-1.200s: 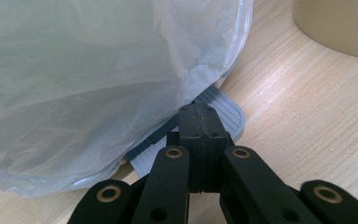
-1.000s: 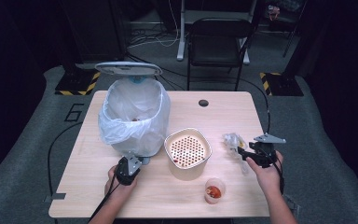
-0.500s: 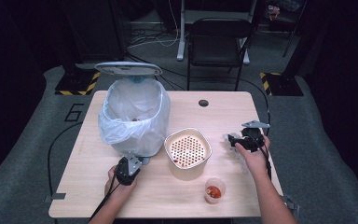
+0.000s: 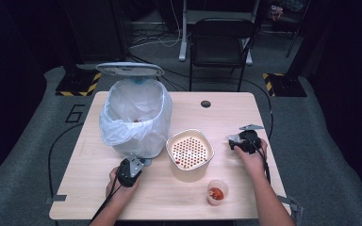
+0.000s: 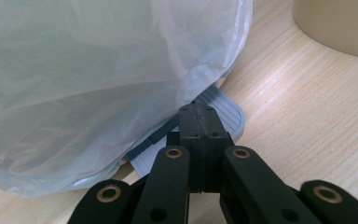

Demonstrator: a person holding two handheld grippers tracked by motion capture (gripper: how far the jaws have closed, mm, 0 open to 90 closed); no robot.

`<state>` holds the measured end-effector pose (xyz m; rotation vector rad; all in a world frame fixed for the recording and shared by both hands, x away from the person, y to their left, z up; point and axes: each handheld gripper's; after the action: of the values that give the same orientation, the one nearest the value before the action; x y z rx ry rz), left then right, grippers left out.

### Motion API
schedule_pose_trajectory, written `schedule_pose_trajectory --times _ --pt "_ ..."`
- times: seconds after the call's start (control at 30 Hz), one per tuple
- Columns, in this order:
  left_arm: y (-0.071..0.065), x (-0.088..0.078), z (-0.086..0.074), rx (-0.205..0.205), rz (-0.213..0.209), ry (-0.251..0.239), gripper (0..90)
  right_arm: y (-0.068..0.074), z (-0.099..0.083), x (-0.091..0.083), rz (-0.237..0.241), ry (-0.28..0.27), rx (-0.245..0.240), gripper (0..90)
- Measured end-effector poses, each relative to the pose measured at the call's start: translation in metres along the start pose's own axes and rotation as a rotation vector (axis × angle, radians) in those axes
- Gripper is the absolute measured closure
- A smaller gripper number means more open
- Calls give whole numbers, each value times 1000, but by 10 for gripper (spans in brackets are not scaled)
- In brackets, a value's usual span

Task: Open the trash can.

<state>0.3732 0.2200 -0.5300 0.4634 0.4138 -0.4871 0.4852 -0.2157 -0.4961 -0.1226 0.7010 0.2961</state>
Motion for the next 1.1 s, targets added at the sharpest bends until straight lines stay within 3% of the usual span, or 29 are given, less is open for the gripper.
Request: schedule_pose_trajectory --times 0.17,0.3,0.33,0.4,0.57,0.7,0.8,0.87,1.1 --pt "0 0 0 2 -3 5 900 0 -3 3 6 11 -9 365" --pt "0 0 0 2 -3 3 900 2 -3 5 3 19 -21 459" --pt "0 0 0 2 -5 4 900 3 -3 5 4 17 -36 560" --pt "0 0 0 2 -4 3 900 4 -2 3 18 15 -48 631" --pt "0 0 0 0 0 -1 900 4 3 -6 47 -15 -59 677" --pt "0 0 0 -4 -3 -1 900 6 15 -23 63 -37 -71 684" --pt "-1 0 0 -1 1 2 900 8 32 -47 101 -109 -97 684" --pt "0 0 0 3 -2 5 900 12 39 -58 121 -141 -90 684" --pt "-1 0 0 -2 -1 2 900 27 64 -88 185 -199 -123 686"
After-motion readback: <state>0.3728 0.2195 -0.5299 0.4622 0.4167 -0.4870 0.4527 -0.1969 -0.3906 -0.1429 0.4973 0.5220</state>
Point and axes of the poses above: each handheld gripper's, and its own axes: x roughly forward along the jaws, z roughly out of its top, y roughly to its left, and after that the axes turned 4 degrees about -y, right-handed
